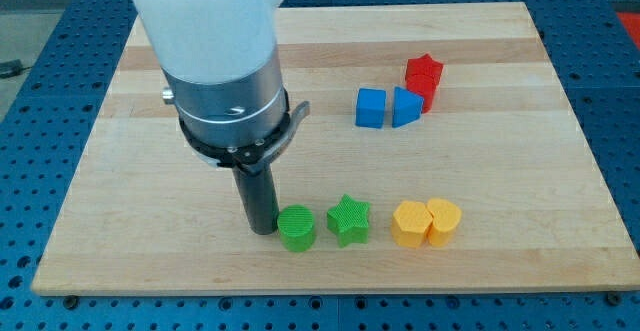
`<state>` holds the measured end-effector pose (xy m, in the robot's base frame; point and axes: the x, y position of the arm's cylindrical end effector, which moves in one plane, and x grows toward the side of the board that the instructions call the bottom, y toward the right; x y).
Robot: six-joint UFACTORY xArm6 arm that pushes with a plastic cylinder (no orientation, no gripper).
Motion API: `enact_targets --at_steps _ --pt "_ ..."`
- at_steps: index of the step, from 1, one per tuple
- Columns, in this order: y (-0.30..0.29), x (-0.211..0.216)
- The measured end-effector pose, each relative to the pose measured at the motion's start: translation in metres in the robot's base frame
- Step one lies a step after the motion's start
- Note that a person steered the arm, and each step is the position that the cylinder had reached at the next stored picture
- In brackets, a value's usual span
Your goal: Push the green circle into green star
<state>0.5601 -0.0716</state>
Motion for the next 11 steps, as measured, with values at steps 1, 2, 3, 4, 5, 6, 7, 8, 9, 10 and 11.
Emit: enact_targets --at_steps 1,2,3,4,5,6,7,8,9,10,11 --pt "0.002 0.0" --pt "-0.027 0.013" --pt "-0.01 0.042" --pt "0.002 0.043" --pt "0.003 0.035" --pt "0.01 0.035" --pt "0.021 0.03" --pt "0.022 0.027" --pt "0.031 0.027" --pt "0.042 0.027" --pt "0.053 0.027"
